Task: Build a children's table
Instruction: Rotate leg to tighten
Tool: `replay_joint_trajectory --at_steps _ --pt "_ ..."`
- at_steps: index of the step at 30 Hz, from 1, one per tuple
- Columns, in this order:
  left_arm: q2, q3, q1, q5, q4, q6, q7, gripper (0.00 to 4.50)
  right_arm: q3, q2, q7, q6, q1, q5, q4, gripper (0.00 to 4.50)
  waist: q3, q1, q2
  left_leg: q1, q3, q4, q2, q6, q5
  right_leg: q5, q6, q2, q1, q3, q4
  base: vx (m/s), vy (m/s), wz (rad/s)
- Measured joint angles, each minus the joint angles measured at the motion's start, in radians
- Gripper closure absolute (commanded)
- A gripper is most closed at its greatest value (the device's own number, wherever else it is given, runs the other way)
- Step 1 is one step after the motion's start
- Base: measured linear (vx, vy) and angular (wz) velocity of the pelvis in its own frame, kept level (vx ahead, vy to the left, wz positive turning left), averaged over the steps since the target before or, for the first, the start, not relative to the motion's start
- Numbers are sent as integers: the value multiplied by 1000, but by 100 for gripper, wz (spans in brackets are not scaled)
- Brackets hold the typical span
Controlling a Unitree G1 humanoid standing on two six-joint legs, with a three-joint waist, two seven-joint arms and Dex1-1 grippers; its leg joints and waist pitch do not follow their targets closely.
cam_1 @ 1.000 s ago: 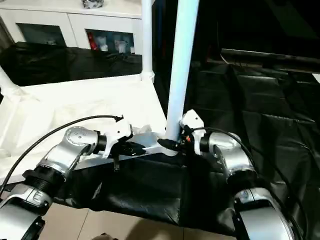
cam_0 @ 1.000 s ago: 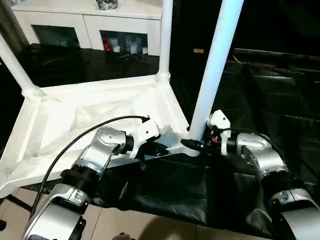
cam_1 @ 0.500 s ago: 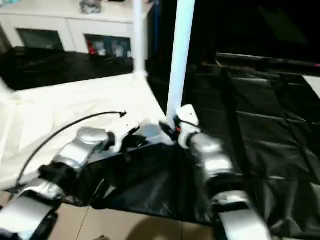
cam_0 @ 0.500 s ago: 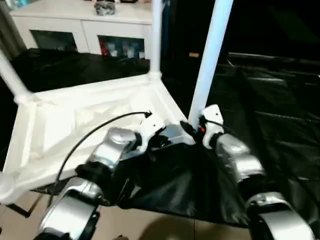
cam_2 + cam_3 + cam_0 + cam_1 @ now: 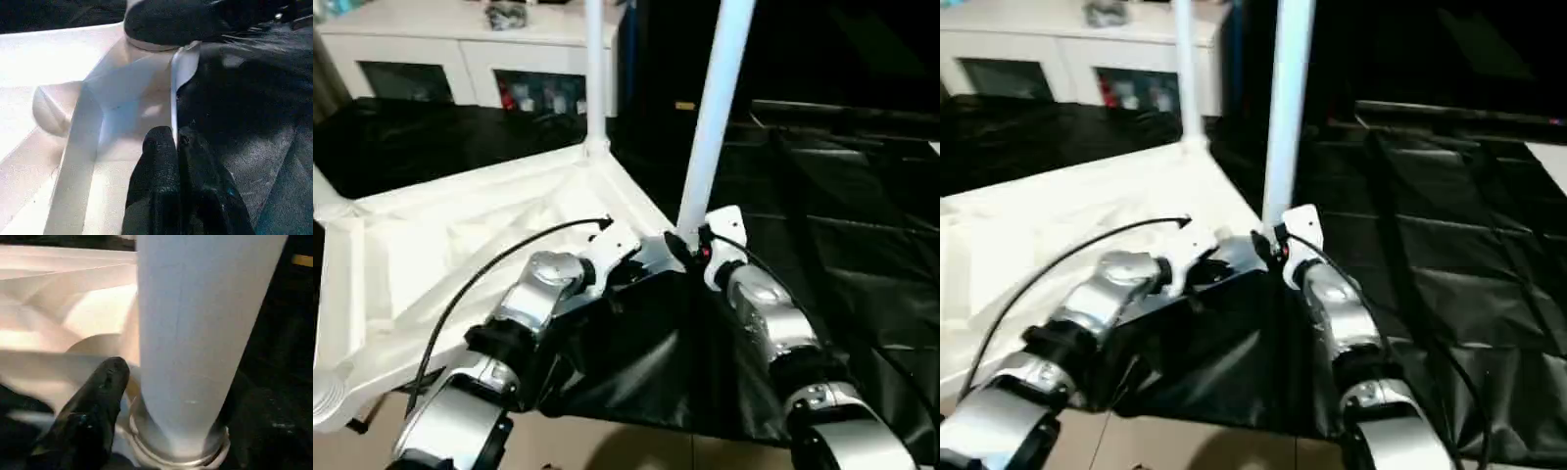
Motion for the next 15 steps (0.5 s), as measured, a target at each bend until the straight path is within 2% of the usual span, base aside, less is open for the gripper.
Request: replay_joint_trajectory --at_steps 5,8,15 --pt "60 -2 24 -34 -35 -32 -130 450 40 -75 195 -23 7 2 -10 147 0 3 0 -1 0 -8 2 0 0 -5 -1 2 -3 -3 0 0 0 0" --pt "103 -10 34 -57 -52 -52 -228 450 59 -124 358 -23 8 25 -10 147 2 10 -3 -3 0 -8 2 4 2 -7 -4 2 -4 -5 0 0 0 0" --pt "154 -22 35 -75 -53 -74 -355 450 81 -177 586 7 -1 62 -15 190 6 23 -10 -1 0 -4 2 -1 -1 -7 -4 1 -4 -4 2 0 0 0"
